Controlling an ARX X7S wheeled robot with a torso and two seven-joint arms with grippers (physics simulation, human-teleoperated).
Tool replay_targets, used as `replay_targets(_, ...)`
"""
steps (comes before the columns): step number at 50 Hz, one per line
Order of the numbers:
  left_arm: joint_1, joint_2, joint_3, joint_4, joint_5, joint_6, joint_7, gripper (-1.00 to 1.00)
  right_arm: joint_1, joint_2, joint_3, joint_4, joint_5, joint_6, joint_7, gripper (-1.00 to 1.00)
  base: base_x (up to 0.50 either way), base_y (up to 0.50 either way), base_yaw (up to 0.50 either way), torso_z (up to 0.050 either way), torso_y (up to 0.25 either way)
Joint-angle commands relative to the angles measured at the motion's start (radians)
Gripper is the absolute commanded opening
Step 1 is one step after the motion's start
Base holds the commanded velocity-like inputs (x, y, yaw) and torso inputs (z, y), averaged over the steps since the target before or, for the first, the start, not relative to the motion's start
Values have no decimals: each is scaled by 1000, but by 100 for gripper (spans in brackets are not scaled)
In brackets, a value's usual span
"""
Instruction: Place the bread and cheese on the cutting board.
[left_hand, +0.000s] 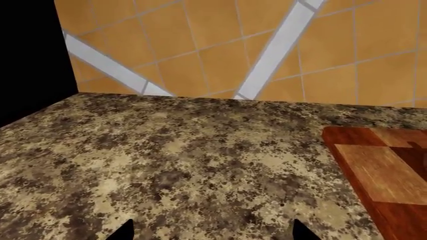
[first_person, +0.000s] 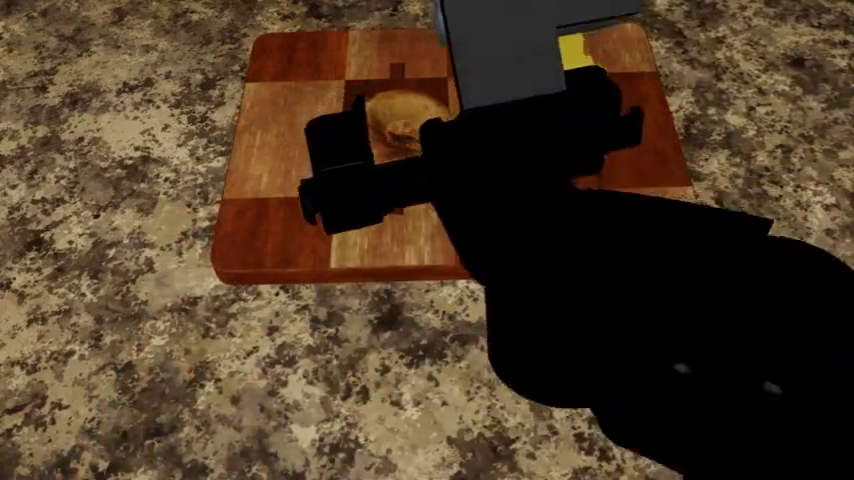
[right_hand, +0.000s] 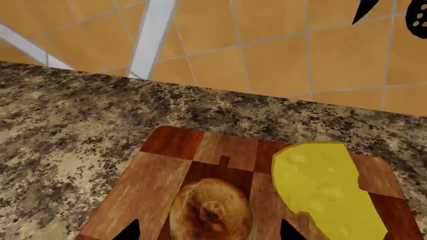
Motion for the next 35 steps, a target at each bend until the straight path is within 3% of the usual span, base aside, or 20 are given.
replay_targets(1, 0, -7, 5, 9, -1, 5, 1, 100, -111, 71, 27, -241, -7, -47, 110, 100, 0, 0, 0, 0, 0)
replay_targets(7, 6, -8, 7, 4, 12, 18, 9, 100, -284, 145, 88, -388, -38, -162, 171, 100, 0, 0, 0, 0, 0)
replay_targets(9, 6, -8, 12, 3, 17, 21, 12, 100, -278, 163, 42, -418, -107, -125, 175, 100, 0, 0, 0, 0, 0)
replay_targets(28, -21, -19, 38, 28, -9, 0, -11, 100, -522, 329, 191, -638, -123, -301, 284, 100, 0, 0, 0, 0, 0)
replay_targets(30, -25, -18, 38, 26, -13, 2, -11, 100, -488, 359, 163, -655, -121, -234, 299, 100, 0, 0, 0, 0, 0)
replay_targets(35, -41, -12, 70, 22, -2, -2, -11, 100, -439, 452, 248, -739, 21, -242, 395, 100, 0, 0, 0, 0, 0)
